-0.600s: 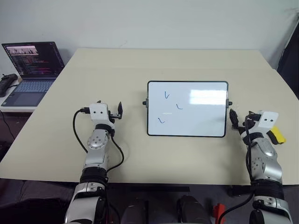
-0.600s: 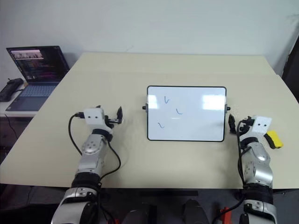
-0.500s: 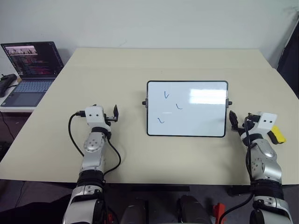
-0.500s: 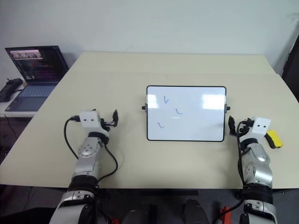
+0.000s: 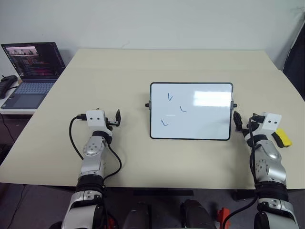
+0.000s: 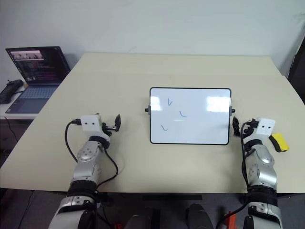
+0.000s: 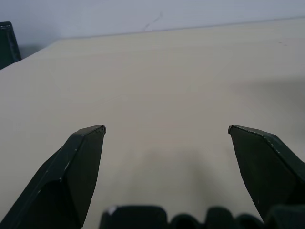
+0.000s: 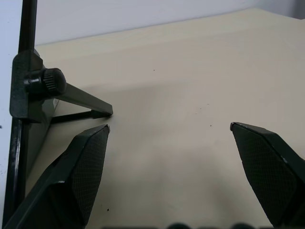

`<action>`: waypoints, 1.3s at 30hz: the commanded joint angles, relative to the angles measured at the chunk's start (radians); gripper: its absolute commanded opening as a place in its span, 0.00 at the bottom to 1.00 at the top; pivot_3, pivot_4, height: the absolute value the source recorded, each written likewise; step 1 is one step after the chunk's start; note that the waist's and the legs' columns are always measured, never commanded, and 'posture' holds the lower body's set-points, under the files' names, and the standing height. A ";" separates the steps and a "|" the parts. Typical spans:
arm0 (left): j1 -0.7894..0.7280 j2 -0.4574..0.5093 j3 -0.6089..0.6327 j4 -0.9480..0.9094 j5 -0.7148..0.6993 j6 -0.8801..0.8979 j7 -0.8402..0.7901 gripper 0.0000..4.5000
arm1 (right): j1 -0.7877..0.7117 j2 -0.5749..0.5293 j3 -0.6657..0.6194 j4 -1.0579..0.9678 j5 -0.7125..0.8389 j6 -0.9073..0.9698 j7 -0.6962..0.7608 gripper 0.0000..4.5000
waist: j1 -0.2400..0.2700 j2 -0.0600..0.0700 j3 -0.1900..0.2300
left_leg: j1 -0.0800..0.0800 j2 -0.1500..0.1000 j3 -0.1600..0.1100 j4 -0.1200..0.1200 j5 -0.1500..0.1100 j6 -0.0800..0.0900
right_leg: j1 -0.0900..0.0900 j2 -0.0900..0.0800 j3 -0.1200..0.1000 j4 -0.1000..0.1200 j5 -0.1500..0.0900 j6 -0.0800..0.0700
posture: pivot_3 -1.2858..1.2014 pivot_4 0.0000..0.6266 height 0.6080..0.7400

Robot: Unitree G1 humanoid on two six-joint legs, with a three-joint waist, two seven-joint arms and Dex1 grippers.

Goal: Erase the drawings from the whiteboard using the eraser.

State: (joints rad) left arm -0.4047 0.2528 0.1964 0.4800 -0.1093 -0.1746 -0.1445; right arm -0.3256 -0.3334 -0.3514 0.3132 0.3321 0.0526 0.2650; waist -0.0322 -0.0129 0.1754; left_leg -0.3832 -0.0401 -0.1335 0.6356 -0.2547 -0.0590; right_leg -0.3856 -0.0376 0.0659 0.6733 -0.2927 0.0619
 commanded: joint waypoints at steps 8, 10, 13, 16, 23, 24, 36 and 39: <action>0.071 -0.038 -0.060 -0.215 -0.006 0.096 -0.025 1.00 | 0.033 -0.017 -0.012 -0.068 0.001 0.004 -0.005 0.99 | 0.000 0.000 0.000 | 0.000 0.000 0.000 0.000 0.000 0.000 | 0.000 0.000 0.000 0.000 0.000 0.000 | 0.52 0.24 1.00; 0.087 -0.042 -0.064 -0.237 -0.011 0.125 -0.030 1.00 | 0.040 -0.022 -0.014 -0.081 0.006 0.014 -0.002 0.99 | -0.001 0.000 0.000 | 0.000 0.000 0.001 0.000 0.000 0.000 | 0.000 0.000 0.000 0.000 0.000 0.000 | 0.52 0.24 1.00; 0.097 -0.036 -0.081 -0.263 -0.016 0.155 -0.059 1.00 | 0.043 -0.033 -0.010 -0.106 0.011 0.036 0.004 0.99 | -0.001 0.000 0.000 | 0.000 0.000 0.001 0.000 0.000 0.000 | 0.000 0.000 0.001 0.001 0.000 0.000 | 0.52 0.24 1.00; 0.091 -0.034 -0.083 -0.256 -0.011 0.162 -0.069 1.00 | 0.047 -0.045 -0.019 -0.104 0.011 0.041 0.011 0.99 | 0.000 0.000 0.000 | 0.001 0.000 0.001 0.000 0.000 0.000 | 0.000 0.000 0.000 0.002 0.000 0.000 | 0.52 0.24 1.00; 0.098 0.034 -0.098 -0.373 -0.143 0.239 -0.309 1.00 | 0.093 -0.143 0.002 -0.217 0.027 0.118 0.124 0.99 | 0.000 0.000 0.000 | 0.000 0.000 0.001 0.000 0.000 0.000 | 0.000 0.000 0.000 0.002 0.000 0.000 | 0.52 0.24 1.00; 0.101 0.072 -0.088 -0.422 -0.201 0.298 -0.375 1.00 | 0.102 -0.192 0.003 -0.254 0.046 0.168 0.170 0.99 | -0.001 0.000 0.001 | -0.001 0.000 0.001 0.000 0.000 0.000 | -0.001 0.000 0.001 0.002 0.000 0.000 | 0.52 0.24 1.00; 0.006 0.400 -0.185 -0.765 -0.605 0.834 -0.835 1.00 | 0.111 -0.583 -0.139 -0.209 0.118 0.440 0.381 0.99 | 0.001 -0.005 0.004 | 0.000 0.001 0.001 0.000 0.000 0.001 | 0.002 0.000 -0.001 0.000 -0.001 -0.001 | 0.52 0.24 1.00; -0.055 0.287 -0.274 -0.745 -0.579 0.832 -0.807 1.00 | 0.103 -0.619 -0.117 -0.138 0.088 0.440 0.400 0.99 | 0.006 -0.005 0.004 | 0.000 0.000 0.000 0.001 0.000 0.001 | 0.003 0.000 -0.001 -0.001 -0.001 -0.001 | 0.52 0.24 1.00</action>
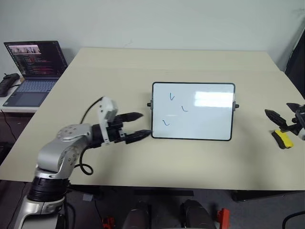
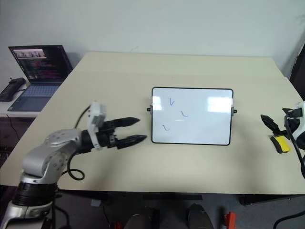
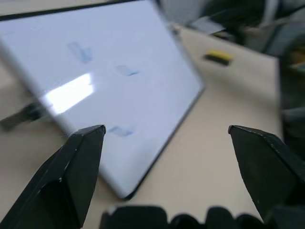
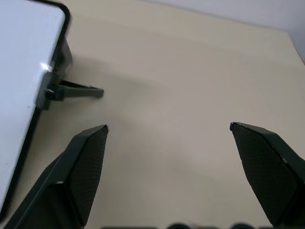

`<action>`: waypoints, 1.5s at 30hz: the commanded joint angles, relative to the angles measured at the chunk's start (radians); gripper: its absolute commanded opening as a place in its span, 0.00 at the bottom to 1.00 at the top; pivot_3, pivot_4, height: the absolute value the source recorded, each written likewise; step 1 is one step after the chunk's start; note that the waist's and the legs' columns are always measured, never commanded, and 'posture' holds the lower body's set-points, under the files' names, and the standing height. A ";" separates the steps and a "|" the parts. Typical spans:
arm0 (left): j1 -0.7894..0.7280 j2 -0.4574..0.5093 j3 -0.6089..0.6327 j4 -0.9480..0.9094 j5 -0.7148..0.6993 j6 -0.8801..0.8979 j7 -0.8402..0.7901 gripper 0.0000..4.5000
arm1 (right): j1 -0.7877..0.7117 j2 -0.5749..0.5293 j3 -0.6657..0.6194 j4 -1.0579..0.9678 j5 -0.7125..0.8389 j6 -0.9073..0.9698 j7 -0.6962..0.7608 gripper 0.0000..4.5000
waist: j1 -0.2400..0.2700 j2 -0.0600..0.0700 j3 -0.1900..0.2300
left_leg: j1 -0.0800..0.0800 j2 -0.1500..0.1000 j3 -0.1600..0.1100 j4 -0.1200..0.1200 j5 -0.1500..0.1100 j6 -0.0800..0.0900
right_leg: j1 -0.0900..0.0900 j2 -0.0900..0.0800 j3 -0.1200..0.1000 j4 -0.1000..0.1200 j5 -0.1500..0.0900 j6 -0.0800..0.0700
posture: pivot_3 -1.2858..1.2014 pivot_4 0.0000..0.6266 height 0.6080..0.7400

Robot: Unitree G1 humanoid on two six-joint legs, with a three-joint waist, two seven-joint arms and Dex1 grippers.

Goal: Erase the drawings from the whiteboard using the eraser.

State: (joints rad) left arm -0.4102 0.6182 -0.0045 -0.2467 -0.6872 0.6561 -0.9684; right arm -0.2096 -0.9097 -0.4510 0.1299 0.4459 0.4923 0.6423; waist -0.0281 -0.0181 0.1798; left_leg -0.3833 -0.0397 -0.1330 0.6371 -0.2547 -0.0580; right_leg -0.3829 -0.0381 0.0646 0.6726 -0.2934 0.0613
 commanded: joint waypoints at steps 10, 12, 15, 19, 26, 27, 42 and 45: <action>-0.154 -0.350 -0.289 0.155 0.156 -0.101 0.020 1.00 | -0.078 -0.135 0.052 0.414 -0.087 -0.013 0.199 0.99 | -0.014 -0.001 0.001 | 0.002 -0.002 0.005 0.000 0.000 0.000 | -0.001 0.003 0.004 0.000 0.000 0.000 | 0.52 0.24 1.00; -0.158 -0.368 -0.298 0.160 0.168 -0.110 0.013 1.00 | -0.111 -0.141 0.081 0.492 -0.110 -0.037 0.232 0.99 | -0.014 -0.001 0.001 | 0.002 -0.002 0.006 0.001 0.000 0.000 | -0.001 0.003 0.005 0.001 0.000 0.000 | 0.52 0.24 1.00; -0.155 -0.379 -0.299 0.153 0.173 -0.113 0.010 1.00 | -0.148 -0.143 0.110 0.577 -0.134 -0.070 0.286 0.99 | -0.014 -0.001 0.001 | 0.002 -0.002 0.007 0.003 0.000 0.000 | 0.000 0.003 0.005 0.001 0.000 0.001 | 0.52 0.24 1.00; -0.143 -0.378 -0.301 0.132 0.176 -0.107 0.008 1.00 | -0.204 -0.137 0.140 0.655 -0.166 -0.106 0.303 0.99 | -0.014 -0.001 0.001 | 0.002 -0.002 0.006 0.003 0.000 0.000 | 0.000 0.002 0.005 0.001 0.000 0.001 | 0.52 0.24 1.00; -0.119 -0.376 -0.306 0.100 0.179 -0.095 0.016 1.00 | -0.259 -0.119 0.166 0.730 -0.197 -0.143 0.317 0.99 | -0.012 -0.001 0.001 | 0.001 -0.002 0.006 0.004 0.000 0.000 | 0.000 0.002 0.006 0.001 0.001 0.001 | 0.52 0.24 1.00; -0.116 -0.376 -0.308 0.097 0.181 -0.094 0.018 1.00 | -0.260 -0.117 0.170 0.733 -0.200 -0.144 0.321 0.99 | -0.012 -0.001 0.001 | 0.001 -0.002 0.006 0.004 0.000 0.000 | 0.000 0.002 0.005 0.001 0.001 0.001 | 0.52 0.24 1.00; -0.101 -0.371 -0.302 0.059 0.176 -0.053 0.025 1.00 | -0.279 -0.094 0.175 0.788 -0.207 -0.167 0.315 0.19 | -0.013 -0.001 0.001 | 0.002 -0.002 0.006 0.006 0.000 0.000 | 0.001 0.002 0.005 0.001 0.001 0.002 | 0.52 0.24 1.00; -0.103 -0.371 -0.299 0.060 0.176 -0.052 0.026 1.00 | -0.279 -0.088 0.177 0.780 -0.207 -0.166 0.313 0.19 | -0.013 -0.001 0.001 | 0.002 -0.002 0.006 0.006 0.000 0.000 | 0.002 0.002 0.005 0.001 0.001 0.002 | 0.52 0.24 1.00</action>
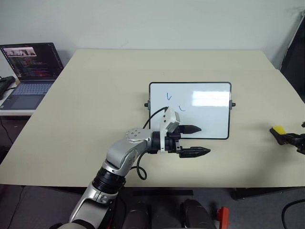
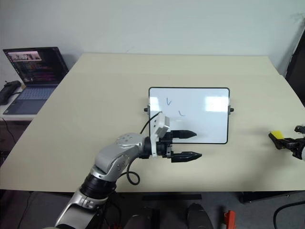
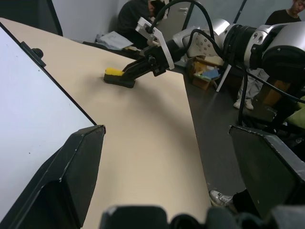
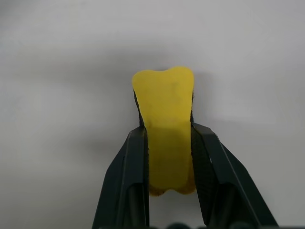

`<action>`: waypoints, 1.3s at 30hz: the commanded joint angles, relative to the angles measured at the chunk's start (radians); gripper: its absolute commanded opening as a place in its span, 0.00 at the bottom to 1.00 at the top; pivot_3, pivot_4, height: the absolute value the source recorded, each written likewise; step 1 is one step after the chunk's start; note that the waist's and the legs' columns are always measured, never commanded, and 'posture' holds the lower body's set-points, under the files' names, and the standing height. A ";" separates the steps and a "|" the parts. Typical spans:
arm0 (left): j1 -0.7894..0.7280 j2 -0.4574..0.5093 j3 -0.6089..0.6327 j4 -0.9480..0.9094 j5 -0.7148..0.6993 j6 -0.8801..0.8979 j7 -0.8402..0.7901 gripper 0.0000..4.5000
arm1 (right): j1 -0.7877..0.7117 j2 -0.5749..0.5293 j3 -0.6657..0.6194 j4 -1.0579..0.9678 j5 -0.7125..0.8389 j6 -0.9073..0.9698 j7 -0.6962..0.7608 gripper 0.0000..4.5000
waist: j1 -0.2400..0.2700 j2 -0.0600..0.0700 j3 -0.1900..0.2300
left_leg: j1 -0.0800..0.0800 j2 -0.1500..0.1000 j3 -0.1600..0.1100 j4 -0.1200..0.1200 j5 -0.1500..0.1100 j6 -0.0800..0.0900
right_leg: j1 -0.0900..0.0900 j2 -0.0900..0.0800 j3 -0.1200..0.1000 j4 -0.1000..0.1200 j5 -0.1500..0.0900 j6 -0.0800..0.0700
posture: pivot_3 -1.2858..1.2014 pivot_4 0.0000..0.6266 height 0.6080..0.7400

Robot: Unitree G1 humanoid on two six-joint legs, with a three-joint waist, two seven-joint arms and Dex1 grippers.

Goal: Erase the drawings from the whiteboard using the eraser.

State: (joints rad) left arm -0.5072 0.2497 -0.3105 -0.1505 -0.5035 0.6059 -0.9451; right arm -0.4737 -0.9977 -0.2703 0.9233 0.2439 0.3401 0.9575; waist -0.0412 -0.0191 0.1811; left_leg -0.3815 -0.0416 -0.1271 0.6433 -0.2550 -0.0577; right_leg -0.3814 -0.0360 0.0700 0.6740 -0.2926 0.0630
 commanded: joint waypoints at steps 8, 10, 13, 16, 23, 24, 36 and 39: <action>-0.025 0.048 0.072 -0.031 -0.003 -0.020 0.007 1.00 | 0.044 -0.028 -0.067 -0.277 0.053 0.046 -0.012 0.19 | -0.001 0.001 0.000 | 0.000 0.000 0.000 0.000 0.000 0.000 | 0.000 0.000 0.000 0.000 0.000 0.000 | 0.52 0.24 1.00; -0.027 0.106 0.135 -0.040 -0.020 -0.018 -0.002 1.00 | 0.102 -0.034 -0.109 -0.495 0.094 0.124 -0.023 0.19 | -0.004 0.002 0.001 | 0.000 0.001 -0.001 0.000 0.000 0.000 | 0.000 0.000 0.000 0.001 0.000 0.000 | 0.52 0.24 1.00; 0.011 0.216 0.233 -0.063 -0.058 -0.025 -0.056 1.00 | 0.187 -0.042 -0.151 -0.786 0.130 0.229 -0.051 0.19 | -0.008 0.003 0.001 | 0.000 0.002 -0.002 0.000 0.000 0.000 | -0.002 0.000 -0.001 0.002 0.000 0.000 | 0.52 0.24 1.00; 0.057 0.320 0.345 -0.045 -0.062 -0.059 -0.077 1.00 | 0.181 -0.040 -0.164 -0.996 0.170 0.320 -0.098 0.19 | -0.009 0.003 0.001 | -0.001 0.003 -0.002 0.000 0.000 0.000 | -0.002 0.000 0.000 0.002 0.000 0.000 | 0.52 0.24 1.00; 0.113 0.419 0.503 0.089 -0.031 -0.203 -0.079 1.00 | -0.051 0.029 0.031 -1.251 0.226 0.415 -0.169 0.19 | 0.001 0.001 0.002 | -0.001 0.003 -0.005 0.000 0.000 0.000 | -0.002 -0.002 -0.003 0.001 0.000 0.000 | 0.52 0.24 1.00; 0.112 0.416 0.512 0.110 -0.032 -0.214 -0.076 1.00 | -0.090 0.048 0.067 -1.260 0.227 0.422 -0.177 0.19 | 0.001 0.001 0.003 | -0.002 0.003 -0.005 0.000 0.000 0.000 | -0.002 -0.002 -0.003 0.001 0.000 0.000 | 0.52 0.24 1.00; 0.276 0.402 0.392 0.084 0.132 -0.394 -0.050 1.00 | -0.316 0.344 0.623 -1.320 -0.021 0.407 -0.226 0.19 | 0.016 0.000 0.003 | -0.028 0.001 -0.010 0.002 0.002 -0.004 | -0.030 -0.010 -0.005 0.003 0.000 0.000 | 0.52 0.24 1.00; 0.289 0.393 0.382 0.077 0.141 -0.406 -0.040 1.00 | -0.322 0.364 0.682 -1.295 -0.086 0.423 -0.249 0.19 | 0.014 0.000 0.003 | -0.028 0.001 -0.010 0.002 0.002 -0.004 | -0.030 -0.011 -0.005 0.004 0.000 0.000 | 0.52 0.24 1.00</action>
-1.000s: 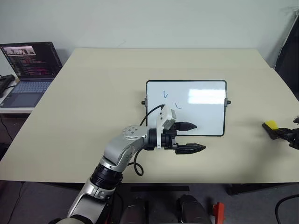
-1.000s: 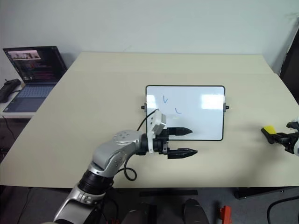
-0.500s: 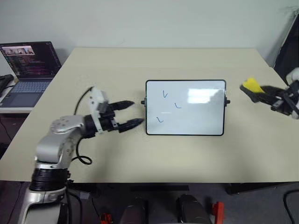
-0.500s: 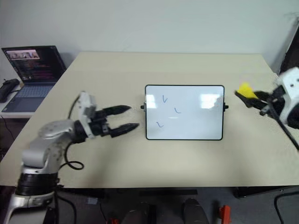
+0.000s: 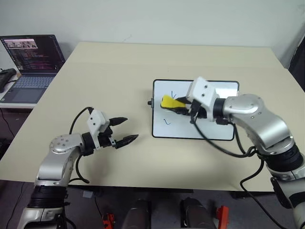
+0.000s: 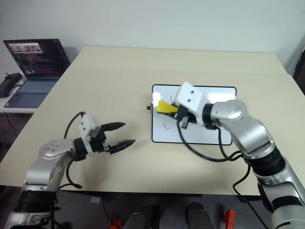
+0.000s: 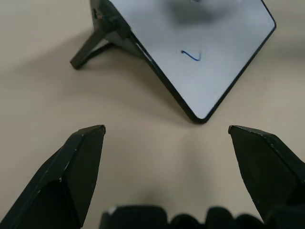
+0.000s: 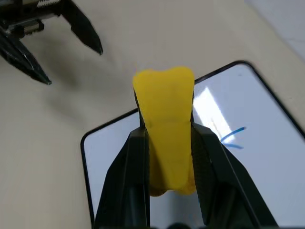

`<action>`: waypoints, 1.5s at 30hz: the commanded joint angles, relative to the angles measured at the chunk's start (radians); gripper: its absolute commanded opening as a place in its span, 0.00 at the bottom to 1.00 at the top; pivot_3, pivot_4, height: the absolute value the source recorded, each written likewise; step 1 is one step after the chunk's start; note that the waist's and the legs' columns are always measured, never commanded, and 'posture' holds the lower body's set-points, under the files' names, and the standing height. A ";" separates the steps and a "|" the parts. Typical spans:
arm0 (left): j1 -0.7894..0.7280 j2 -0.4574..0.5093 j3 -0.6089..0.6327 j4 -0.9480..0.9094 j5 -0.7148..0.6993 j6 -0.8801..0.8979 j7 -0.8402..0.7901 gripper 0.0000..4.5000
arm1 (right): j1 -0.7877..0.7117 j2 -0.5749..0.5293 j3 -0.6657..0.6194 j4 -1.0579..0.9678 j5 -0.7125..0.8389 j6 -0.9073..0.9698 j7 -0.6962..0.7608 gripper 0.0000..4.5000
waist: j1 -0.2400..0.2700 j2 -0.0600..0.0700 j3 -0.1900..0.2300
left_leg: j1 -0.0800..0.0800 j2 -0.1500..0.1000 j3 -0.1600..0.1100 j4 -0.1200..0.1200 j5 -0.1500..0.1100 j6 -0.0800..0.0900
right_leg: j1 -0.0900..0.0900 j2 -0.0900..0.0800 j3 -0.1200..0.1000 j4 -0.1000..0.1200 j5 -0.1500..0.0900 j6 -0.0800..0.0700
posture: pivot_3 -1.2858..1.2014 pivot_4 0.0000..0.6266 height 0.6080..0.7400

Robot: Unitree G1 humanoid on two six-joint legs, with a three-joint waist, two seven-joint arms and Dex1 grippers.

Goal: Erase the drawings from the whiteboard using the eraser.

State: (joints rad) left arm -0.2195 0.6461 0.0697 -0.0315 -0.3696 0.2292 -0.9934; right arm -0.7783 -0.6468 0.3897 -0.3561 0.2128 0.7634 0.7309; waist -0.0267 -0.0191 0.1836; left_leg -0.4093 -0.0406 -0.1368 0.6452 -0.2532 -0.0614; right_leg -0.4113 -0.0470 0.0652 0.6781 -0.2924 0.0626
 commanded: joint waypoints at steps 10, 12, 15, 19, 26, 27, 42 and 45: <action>-0.014 -0.023 -0.017 -0.079 -0.018 -0.005 0.019 1.00 | -0.026 0.110 0.096 0.184 -0.211 -0.093 -0.046 0.19 | -0.007 0.000 0.000 | 0.008 0.000 0.001 0.000 -0.002 0.004 | 0.006 0.003 0.000 0.003 0.000 0.000 | 0.52 0.24 1.00; -0.014 -0.026 -0.011 -0.092 -0.029 0.005 0.024 1.00 | -0.030 0.130 0.095 0.234 -0.232 -0.122 -0.047 0.19 | -0.008 0.000 0.000 | 0.008 0.000 0.001 0.000 -0.001 0.004 | 0.006 0.005 0.000 0.003 0.000 0.000 | 0.52 0.24 1.00; -0.011 -0.019 -0.007 -0.094 -0.027 0.008 0.025 1.00 | -0.036 0.154 0.087 0.285 -0.249 -0.152 -0.044 0.19 | -0.011 0.000 0.000 | 0.008 0.001 0.001 0.000 -0.001 0.004 | 0.006 0.006 0.001 0.003 0.000 0.000 | 0.52 0.24 1.00; -0.006 -0.016 -0.008 -0.100 -0.023 0.018 0.032 1.00 | -0.041 0.180 0.093 0.361 -0.284 -0.192 -0.046 0.19 | -0.014 0.000 0.000 | 0.010 0.001 0.001 0.000 -0.001 0.004 | 0.007 0.006 0.001 0.004 0.001 -0.001 | 0.52 0.24 1.00; -0.003 -0.005 -0.001 -0.104 -0.021 0.035 0.038 1.00 | 0.039 0.182 0.157 0.384 -0.344 -0.222 0.000 0.19 | -0.016 0.000 -0.001 | 0.012 0.002 0.001 0.000 0.000 0.004 | 0.008 0.008 0.000 0.005 0.004 -0.002 | 0.52 0.24 1.00; -0.005 -0.002 0.001 -0.102 -0.021 0.036 0.037 1.00 | 0.049 0.179 0.168 0.386 -0.358 -0.226 0.009 0.19 | -0.016 -0.001 -0.002 | 0.012 0.002 0.001 0.000 0.000 0.004 | 0.009 0.008 0.000 0.005 0.004 -0.002 | 0.52 0.24 1.00; -0.059 0.005 0.001 -0.048 -0.023 0.022 0.017 1.00 | 0.070 0.194 0.031 0.258 -0.272 -0.152 0.089 0.19 | -0.019 -0.001 -0.001 | 0.029 0.001 0.001 0.000 0.004 0.007 | 0.028 0.008 -0.001 0.002 0.005 -0.001 | 0.52 0.24 1.00; -0.087 -0.003 0.014 -0.054 -0.053 0.038 0.015 1.00 | 0.046 0.178 -0.110 0.117 -0.126 -0.060 0.154 0.19 | -0.014 0.000 0.000 | 0.025 0.001 0.000 0.000 0.004 0.007 | 0.024 0.008 -0.001 0.002 0.005 -0.001 | 0.52 0.24 1.00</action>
State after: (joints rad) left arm -0.2759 0.6477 0.0505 -0.0668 -0.3927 0.2725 -0.9735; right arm -0.6888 -0.4606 0.3823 -0.1206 -0.0051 0.6574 0.8487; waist -0.0412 -0.0195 0.1838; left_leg -0.3856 -0.0393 -0.1373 0.6445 -0.2496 -0.0546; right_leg -0.3886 -0.0393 0.0647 0.6801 -0.2872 0.0619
